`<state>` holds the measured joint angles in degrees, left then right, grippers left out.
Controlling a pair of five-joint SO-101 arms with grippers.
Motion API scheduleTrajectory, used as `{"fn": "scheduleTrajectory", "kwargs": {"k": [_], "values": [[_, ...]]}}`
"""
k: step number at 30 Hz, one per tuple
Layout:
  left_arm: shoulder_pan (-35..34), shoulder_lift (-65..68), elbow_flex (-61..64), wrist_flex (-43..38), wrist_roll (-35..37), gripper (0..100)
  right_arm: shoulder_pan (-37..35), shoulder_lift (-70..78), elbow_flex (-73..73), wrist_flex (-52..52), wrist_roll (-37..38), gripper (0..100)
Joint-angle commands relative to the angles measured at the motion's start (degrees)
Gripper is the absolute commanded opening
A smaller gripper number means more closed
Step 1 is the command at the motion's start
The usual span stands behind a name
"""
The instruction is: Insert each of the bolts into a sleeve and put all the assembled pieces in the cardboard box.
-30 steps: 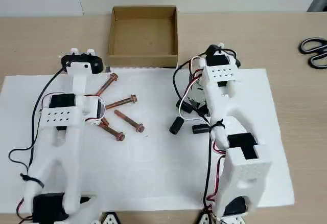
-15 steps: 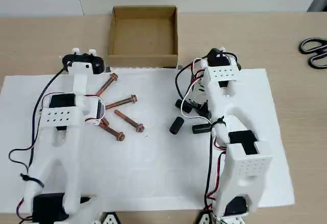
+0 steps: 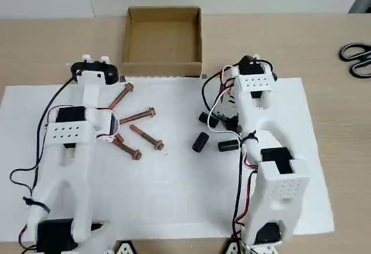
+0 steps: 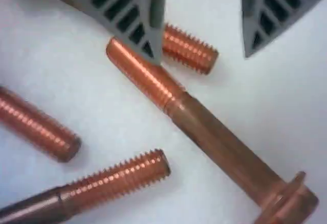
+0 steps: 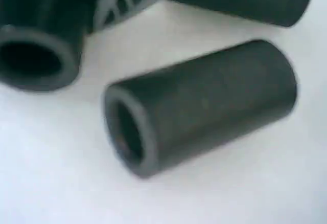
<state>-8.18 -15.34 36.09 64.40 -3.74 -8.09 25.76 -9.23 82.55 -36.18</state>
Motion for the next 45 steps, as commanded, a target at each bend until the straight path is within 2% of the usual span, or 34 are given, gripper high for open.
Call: {"fn": "scheduleTrajectory", "kwargs": {"k": [1, 6, 9, 14, 16, 19, 30, 38, 41, 45], "values": [[0.1, -0.6, -2.9, 3.0, -0.4, 10, 0.9, -4.3, -8.4, 4.9, 2.3, 0.2], [0.1, -0.1, -13.9, 13.7, -0.1, 1, 1.5, -11.7, -10.0, 11.1, 7.5, 0.2], [0.1, 0.0, -21.7, 19.1, -0.3, 1, 1.5, -14.6, -9.7, 15.7, 9.5, 0.2], [0.2, 6.1, -34.4, 26.6, -0.4, 0, 3.7, -16.5, -9.6, 16.3, 15.0, 0.2], [0.2, 10.5, -38.7, 29.5, -2.5, 0, 5.2, -16.6, -9.6, 16.3, 16.9, 0.2], [1.8, 16.4, -43.2, 32.3, -10.5, 0, 7.1, -16.8, -9.6, 16.4, 21.5, 0.2], [8.4, 32.5, -54.3, 31.1, -31.4, 0, 8.5, -16.8, -9.6, 16.7, 43.3, 0.2], [8.6, 43.3, -60.9, 26.7, -41.9, 3, 8.5, -16.9, -9.6, 16.7, 49.7, 0.2], [8.7, 46.1, -63.8, 26.7, -42.5, 9, 8.5, -16.7, -9.5, 16.7, 49.6, 0.2], [8.9, 48.7, -66.9, 26.7, -43.6, 10, 8.4, -16.8, -5.7, 16.5, 49.6, 0.3]]}}
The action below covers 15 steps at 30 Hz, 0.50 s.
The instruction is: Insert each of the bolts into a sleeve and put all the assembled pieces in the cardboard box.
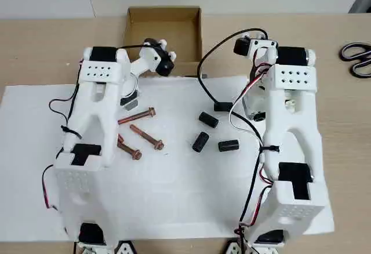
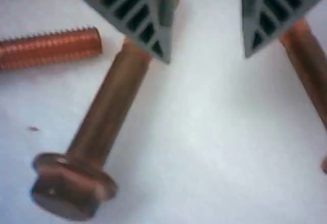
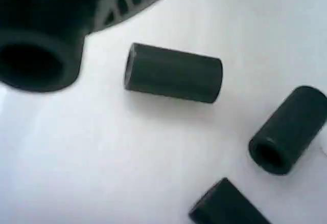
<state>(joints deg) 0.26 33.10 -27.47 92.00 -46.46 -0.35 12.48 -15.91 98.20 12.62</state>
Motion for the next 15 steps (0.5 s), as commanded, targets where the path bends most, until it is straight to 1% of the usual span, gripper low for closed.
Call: {"fn": "scheduleTrajectory", "kwargs": {"k": [1, 5, 9, 15], "values": [[1.1, 1.1, -3.6, -0.9, -1.0, 10, 0.7, -3.6, 2.3, 0.7, 0.8, 0.3], [3.8, 2.4, -3.6, -0.1, -1.1, 10, 0.7, -3.6, 6.9, 0.6, 0.6, 0.4], [6.1, 2.4, -3.6, 0.0, -1.0, 11, 0.7, -3.6, 7.7, 0.5, 0.6, 0.4], [6.7, 2.9, -3.4, 0.4, -1.0, 11, 0.8, -3.6, 7.6, 0.5, 0.7, 0.4]]}}
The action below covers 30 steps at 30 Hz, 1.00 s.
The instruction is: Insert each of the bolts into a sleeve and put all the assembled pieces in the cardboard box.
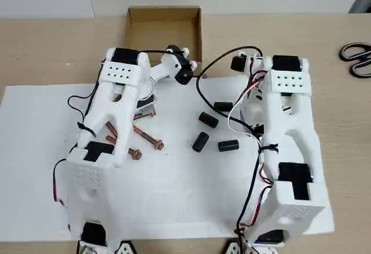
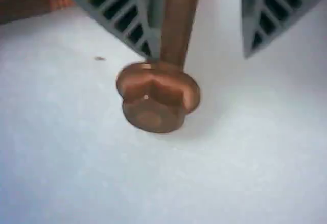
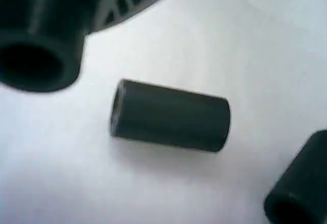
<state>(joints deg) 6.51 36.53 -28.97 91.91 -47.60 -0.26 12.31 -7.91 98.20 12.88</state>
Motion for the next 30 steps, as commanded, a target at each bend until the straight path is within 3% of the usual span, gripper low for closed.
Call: {"fn": "scheduleTrajectory", "kwargs": {"k": [1, 20, 24, 30], "values": [[0.4, -0.5, -1.3, 0.4, 0.2, 11, 0.7, -3.5, -0.4, 0.5, 0.4, 0.4], [0.5, -0.4, 10.9, -10.6, -0.2, 10, 0.3, -3.3, -0.3, -1.2, 0.0, 0.4], [0.5, -0.4, 11.7, -11.6, -0.2, 1, 0.4, -3.5, -0.3, -1.1, 0.0, 0.4], [0.5, -1.0, 11.5, -10.9, -0.1, 0, 0.3, -3.6, -0.3, -0.7, 0.0, 0.4]]}}
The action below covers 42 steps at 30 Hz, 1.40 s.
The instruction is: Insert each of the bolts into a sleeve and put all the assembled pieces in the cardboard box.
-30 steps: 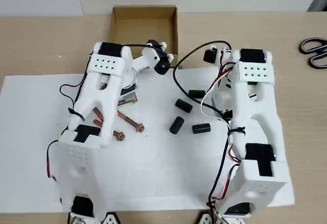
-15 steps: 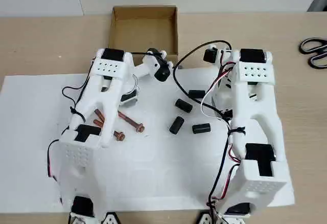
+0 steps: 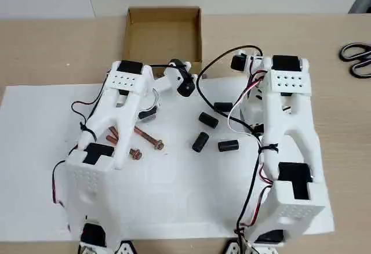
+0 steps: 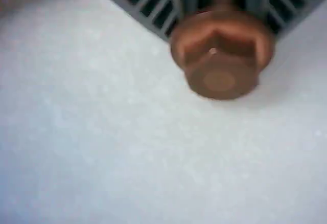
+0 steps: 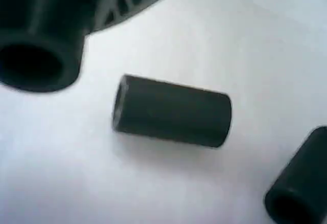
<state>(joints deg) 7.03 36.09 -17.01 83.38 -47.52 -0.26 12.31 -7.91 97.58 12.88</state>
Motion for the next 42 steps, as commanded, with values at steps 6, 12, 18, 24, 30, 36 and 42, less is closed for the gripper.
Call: {"fn": "scheduleTrajectory", "kwargs": {"k": [6, 12, 18, 24, 30, 36, 42], "values": [[-0.2, -0.7, -8.3, 5.9, 0.0, 0, 0.3, -5.7, -0.4, 1.2, 0.0, 0.4], [0.1, -3.2, -25.5, 16.9, 5.2, 0, -0.5, -17.9, -0.2, 1.5, 0.1, 0.3], [1.8, -10.8, -27.8, 17.0, 13.1, 0, -5.2, -28.1, 5.8, 1.5, 0.1, 0.2], [2.9, -20.9, -22.2, 17.0, 25.5, 0, -8.9, -37.5, 15.5, 1.5, -4.3, 0.2], [2.9, -35.0, -16.1, 17.0, 35.2, 0, -9.9, -51.9, 20.5, 1.5, -4.8, 0.2], [2.8, -49.0, -8.7, 17.0, 42.1, 0, -9.5, -66.9, 25.5, 1.0, -5.1, 0.2], [2.9, -62.8, 3.7, 14.0, 55.6, 0, -9.5, -80.5, 37.7, -7.3, -11.5, 0.2]]}}
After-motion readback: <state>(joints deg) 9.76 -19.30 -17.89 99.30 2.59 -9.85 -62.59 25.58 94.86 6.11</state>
